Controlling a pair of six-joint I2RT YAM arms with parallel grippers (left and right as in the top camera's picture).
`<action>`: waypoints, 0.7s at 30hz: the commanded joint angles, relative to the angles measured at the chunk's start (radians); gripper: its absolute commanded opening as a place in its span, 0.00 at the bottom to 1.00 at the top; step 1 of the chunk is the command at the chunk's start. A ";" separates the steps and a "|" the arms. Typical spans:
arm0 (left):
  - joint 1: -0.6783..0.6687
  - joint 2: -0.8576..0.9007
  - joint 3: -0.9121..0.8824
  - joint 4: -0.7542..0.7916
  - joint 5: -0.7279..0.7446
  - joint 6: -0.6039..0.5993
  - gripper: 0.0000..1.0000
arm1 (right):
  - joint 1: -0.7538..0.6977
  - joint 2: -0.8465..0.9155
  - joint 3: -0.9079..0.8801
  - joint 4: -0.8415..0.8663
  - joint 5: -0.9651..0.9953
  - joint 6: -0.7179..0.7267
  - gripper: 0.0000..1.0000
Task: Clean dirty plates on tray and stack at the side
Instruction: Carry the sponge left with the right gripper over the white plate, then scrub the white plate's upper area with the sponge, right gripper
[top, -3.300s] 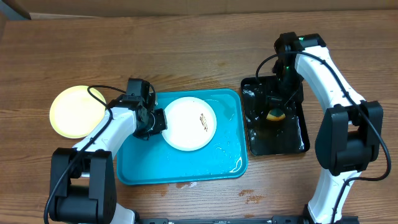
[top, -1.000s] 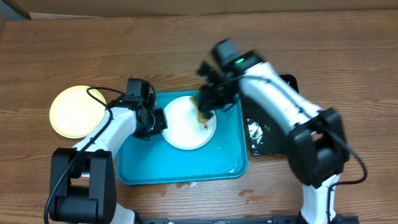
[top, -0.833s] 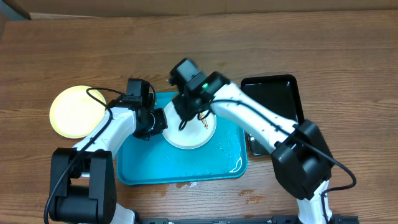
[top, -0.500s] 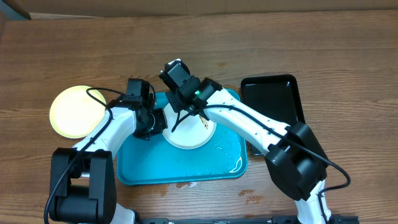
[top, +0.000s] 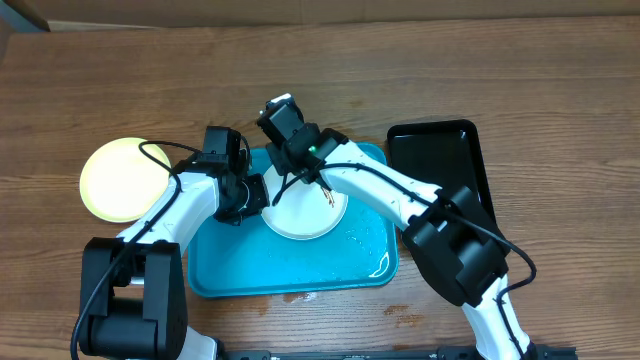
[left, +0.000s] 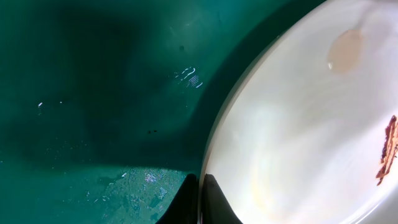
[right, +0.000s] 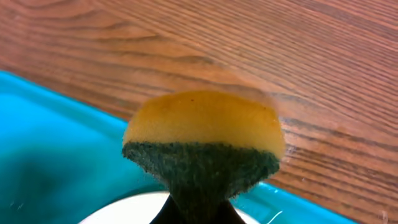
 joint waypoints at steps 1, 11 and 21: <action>-0.006 0.011 0.008 -0.007 0.004 -0.006 0.04 | -0.028 0.032 0.003 0.014 0.021 0.025 0.04; -0.006 0.011 0.009 -0.010 0.004 -0.006 0.04 | -0.062 0.046 0.000 0.030 0.024 0.039 0.04; -0.006 0.011 0.009 -0.009 0.003 -0.006 0.04 | -0.061 0.046 -0.054 0.015 0.059 0.073 0.04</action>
